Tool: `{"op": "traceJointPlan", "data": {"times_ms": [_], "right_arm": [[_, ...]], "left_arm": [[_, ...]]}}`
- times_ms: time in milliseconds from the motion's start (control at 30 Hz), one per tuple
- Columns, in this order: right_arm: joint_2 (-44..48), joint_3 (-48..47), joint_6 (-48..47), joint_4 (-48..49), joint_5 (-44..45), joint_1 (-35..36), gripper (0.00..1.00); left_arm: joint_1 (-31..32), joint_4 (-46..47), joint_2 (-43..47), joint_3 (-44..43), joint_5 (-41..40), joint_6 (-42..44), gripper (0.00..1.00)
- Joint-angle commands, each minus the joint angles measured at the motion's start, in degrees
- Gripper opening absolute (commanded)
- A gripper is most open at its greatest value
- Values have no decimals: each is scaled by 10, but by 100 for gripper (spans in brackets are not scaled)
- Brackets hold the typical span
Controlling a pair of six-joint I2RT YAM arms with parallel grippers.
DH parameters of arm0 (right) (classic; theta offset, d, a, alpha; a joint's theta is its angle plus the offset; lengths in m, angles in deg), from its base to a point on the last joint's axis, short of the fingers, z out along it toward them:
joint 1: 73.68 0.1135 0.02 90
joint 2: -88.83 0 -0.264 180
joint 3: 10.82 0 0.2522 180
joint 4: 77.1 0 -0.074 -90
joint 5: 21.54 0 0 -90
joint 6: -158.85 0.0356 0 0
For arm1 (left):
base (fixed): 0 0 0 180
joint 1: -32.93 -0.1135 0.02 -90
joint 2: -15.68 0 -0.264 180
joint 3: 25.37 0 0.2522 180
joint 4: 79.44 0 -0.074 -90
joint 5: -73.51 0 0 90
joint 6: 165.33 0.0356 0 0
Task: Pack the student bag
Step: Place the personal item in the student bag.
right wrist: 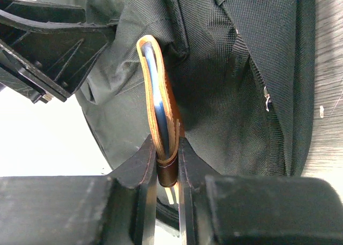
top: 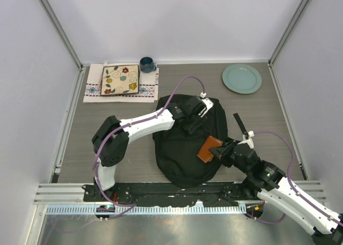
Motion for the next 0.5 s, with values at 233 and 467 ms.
{"op": "traceJointPlan", "data": {"times_ms": [233,467], "right_arm": [[-9,-52,-27,-7,57,0,1],[-21,-67,-53,26,50,1,1]], "left_arm": [[-7,47,-4,30,-20,-6,8],[-5,31,8,15,-15,-13,0]]}}
